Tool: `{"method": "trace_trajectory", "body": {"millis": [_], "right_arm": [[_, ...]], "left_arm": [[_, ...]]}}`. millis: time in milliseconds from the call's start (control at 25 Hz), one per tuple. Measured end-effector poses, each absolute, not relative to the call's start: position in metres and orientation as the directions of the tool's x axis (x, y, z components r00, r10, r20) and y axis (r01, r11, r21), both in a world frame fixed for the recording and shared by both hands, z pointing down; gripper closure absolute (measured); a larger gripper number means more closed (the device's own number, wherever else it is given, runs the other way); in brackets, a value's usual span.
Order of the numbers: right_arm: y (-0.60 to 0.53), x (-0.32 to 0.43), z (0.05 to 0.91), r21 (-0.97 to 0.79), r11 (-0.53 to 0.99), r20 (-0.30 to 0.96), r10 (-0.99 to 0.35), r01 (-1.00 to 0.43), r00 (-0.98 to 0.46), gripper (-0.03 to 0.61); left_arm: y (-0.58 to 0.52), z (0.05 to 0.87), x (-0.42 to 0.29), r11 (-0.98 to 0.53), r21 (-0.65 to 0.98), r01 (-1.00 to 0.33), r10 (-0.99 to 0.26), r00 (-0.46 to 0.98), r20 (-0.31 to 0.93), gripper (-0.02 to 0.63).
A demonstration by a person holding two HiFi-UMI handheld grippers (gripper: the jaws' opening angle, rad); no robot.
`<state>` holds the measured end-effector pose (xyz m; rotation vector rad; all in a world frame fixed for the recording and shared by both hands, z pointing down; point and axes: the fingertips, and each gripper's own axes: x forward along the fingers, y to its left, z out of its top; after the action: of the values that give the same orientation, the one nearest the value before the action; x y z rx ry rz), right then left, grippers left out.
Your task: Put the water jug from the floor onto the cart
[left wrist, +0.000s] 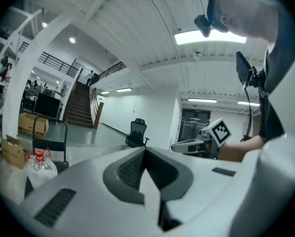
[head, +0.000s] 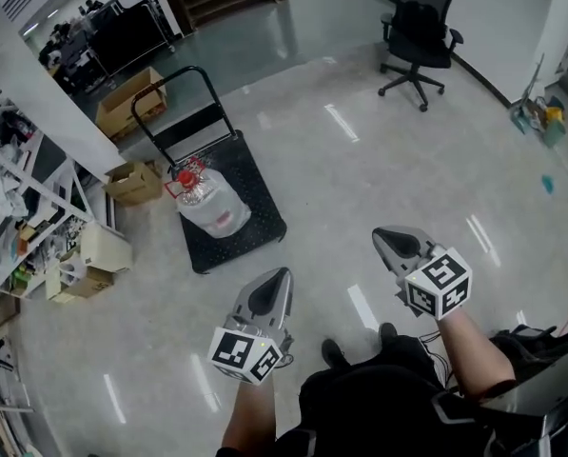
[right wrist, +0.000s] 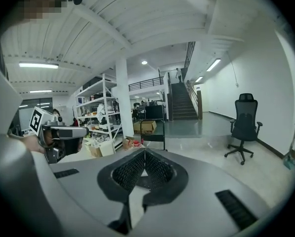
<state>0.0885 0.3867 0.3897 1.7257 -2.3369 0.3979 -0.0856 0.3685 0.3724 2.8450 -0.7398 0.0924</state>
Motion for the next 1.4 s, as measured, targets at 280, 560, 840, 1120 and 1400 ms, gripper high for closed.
{"method": "trace_trajectory", "body": {"millis": [280,560,840,1120,1400], "right_arm": [[0.453,0.085,0.375,-0.08,0.282,0.297,-0.909,-0.956,-0.293,0.577],[0.571,0.123,0.382,-0.087,0.297,0.268,-0.913,-0.951,-0.309,0.577],[0.703,0.179,0.379,-0.097,0.322,0.233,-0.912,-0.942,-0.337,0.577],[0.77,0.186,0.373,-0.12,0.323,0.218,-0.914,-0.939,-0.342,0.577],[0.808,0.147,0.362,-0.098,0.305,0.205,-0.925,-0.947,-0.319,0.577]], "left_arm": [[0.434,0.361,-0.083,-0.86,0.177,-0.479,-0.467,0.878,0.106,0.621],[0.549,0.354,-0.027,-0.884,0.143,-0.445,-0.432,0.895,0.111,0.621],[0.684,0.36,0.025,-0.858,0.151,-0.49,-0.467,0.869,0.164,0.621],[0.764,0.335,0.032,-0.854,0.123,-0.505,-0.481,0.858,0.181,0.621],[0.807,0.325,-0.007,-0.871,0.096,-0.483,-0.468,0.872,0.142,0.621]]}}
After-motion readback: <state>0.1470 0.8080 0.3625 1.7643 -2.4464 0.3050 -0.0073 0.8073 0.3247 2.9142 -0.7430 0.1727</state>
